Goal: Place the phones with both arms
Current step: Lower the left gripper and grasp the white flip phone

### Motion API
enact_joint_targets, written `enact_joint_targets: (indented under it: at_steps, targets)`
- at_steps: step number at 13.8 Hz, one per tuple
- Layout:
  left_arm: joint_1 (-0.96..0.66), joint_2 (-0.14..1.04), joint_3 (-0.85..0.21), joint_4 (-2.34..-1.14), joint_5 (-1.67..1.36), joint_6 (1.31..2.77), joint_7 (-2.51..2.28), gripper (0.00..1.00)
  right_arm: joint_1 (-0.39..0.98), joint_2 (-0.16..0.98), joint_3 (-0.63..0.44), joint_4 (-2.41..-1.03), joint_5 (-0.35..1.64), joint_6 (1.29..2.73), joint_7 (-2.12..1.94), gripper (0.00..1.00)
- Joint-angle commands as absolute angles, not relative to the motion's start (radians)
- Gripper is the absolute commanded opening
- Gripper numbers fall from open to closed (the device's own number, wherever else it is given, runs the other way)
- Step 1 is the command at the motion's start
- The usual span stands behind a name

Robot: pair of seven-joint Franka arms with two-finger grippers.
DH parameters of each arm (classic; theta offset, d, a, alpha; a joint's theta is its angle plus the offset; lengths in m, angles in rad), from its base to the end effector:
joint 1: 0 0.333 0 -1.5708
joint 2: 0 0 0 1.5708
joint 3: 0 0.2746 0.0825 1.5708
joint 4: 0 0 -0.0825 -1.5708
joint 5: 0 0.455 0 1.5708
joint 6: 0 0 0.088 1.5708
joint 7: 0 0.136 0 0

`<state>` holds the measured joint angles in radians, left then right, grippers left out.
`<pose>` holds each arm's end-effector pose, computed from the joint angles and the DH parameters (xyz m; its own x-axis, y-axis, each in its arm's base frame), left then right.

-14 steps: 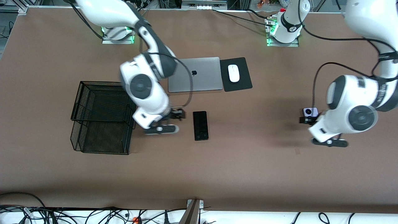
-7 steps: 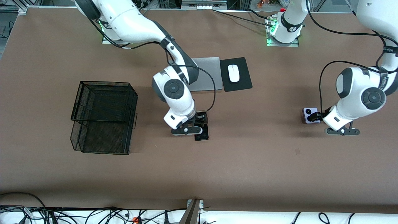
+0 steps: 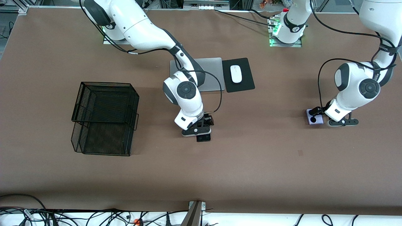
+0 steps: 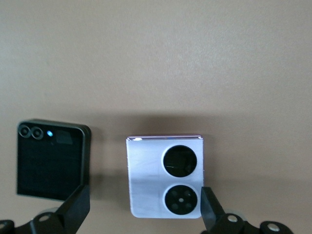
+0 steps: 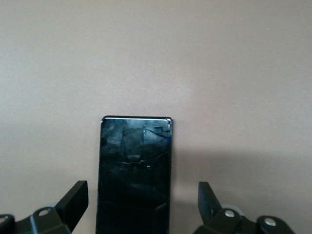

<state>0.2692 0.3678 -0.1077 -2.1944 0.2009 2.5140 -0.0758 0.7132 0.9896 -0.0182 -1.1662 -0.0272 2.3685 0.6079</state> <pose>0.5690 0.0889 0.0853 0.9959 0.0797 -0.0433 0.0763 -0.9943 -0.0751 0.6239 0.5235 0.1181 0.9755 0.1032 0.1945 0.1224 -0.9885 -0.0892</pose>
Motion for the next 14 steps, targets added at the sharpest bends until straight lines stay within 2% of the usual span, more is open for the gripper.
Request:
enact_joint_targets:
  at_steps: [1,5,14]
  targets:
    - [0.267,0.342,-0.127,-2.224,0.232,2.525,-0.175,1.00,0.736,1.022,-0.029,-1.129,-0.054,2.390,0.626,1.00]
    - [0.268,0.379,-0.133,-2.224,0.227,2.577,-0.189,1.00,0.741,1.032,-0.031,-1.131,-0.069,2.404,0.626,1.00]
    - [0.267,0.439,-0.133,-2.187,0.282,2.580,-0.164,1.00,0.742,1.055,-0.029,-1.132,-0.112,2.422,0.629,1.00]
